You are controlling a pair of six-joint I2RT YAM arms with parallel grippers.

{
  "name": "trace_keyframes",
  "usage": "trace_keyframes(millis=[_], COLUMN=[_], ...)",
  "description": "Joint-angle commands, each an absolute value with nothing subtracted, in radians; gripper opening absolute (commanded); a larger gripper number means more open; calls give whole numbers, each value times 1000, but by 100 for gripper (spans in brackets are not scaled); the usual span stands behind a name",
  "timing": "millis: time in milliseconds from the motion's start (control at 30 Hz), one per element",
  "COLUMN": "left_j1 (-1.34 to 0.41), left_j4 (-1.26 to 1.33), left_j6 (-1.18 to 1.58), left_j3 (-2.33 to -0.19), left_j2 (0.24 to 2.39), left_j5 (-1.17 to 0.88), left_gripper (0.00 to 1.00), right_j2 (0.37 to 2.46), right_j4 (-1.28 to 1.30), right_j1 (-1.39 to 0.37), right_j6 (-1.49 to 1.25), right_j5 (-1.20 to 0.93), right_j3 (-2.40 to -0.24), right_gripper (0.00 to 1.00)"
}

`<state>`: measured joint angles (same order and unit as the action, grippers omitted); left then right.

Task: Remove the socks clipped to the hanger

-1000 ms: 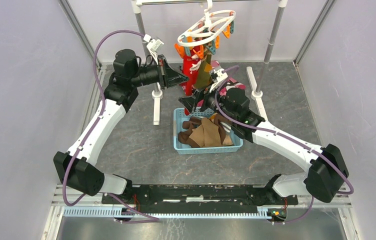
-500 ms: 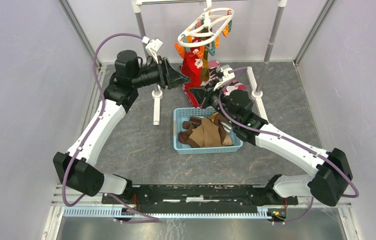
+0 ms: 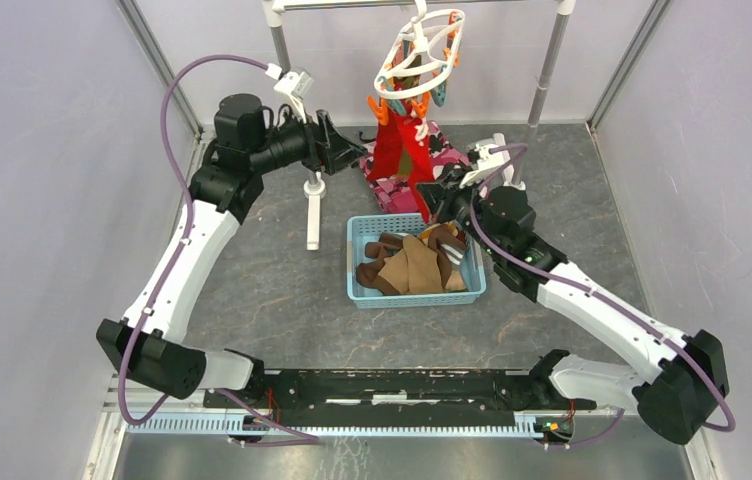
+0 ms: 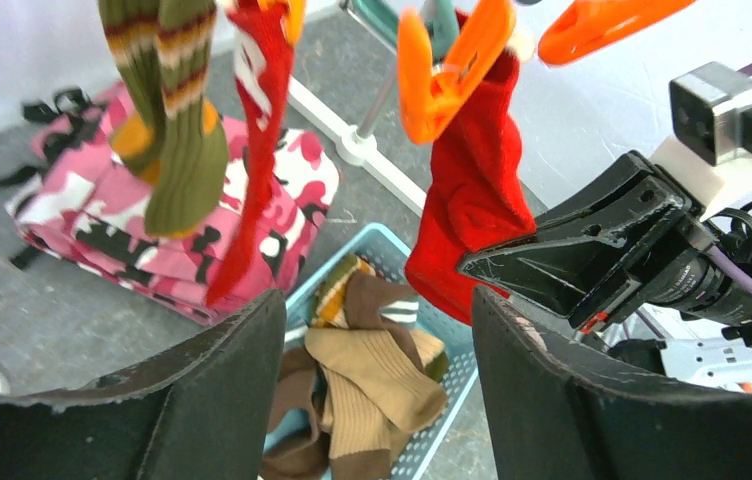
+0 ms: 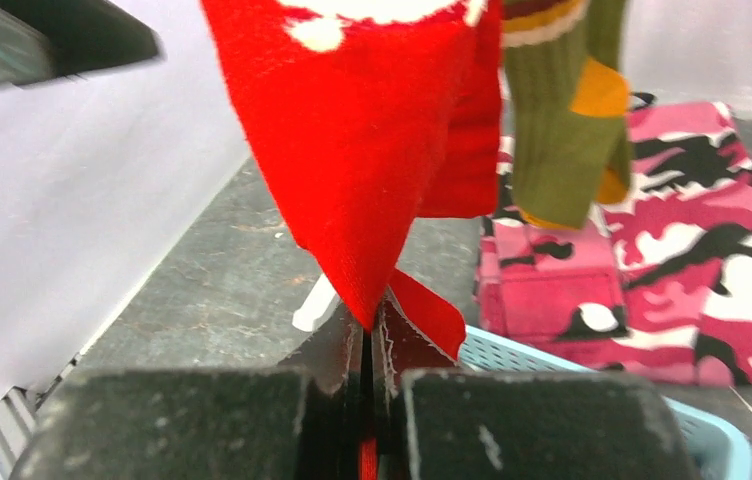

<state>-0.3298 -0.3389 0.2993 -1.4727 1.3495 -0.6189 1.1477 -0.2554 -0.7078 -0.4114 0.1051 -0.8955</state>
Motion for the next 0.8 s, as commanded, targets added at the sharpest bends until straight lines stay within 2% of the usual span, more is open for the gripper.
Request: trace_keyframes(millis=[0,200,400,767], left_j1=[-326,-326,-341,-467], left_j4=[-328,-271,-242,-273], left_j6=[203,255,286,287], left_j3=[-1566,-1578,-1651,-1899], left_j2=[1350,1374,1422,1638], left_j5=[-603,-690,-713,-610], left_gripper=[73,68,50,46], right_j2=[1038,961,908,978], right_j4=[-203,-109,-36,-13], right_j1=[-643,-596,-548,-495], right_j6=[-426,-403,-382,-412], right_j5=[64,35,45,-27], right_j3=[-888,-933,-965,-986], right_gripper=[0,0,0,0])
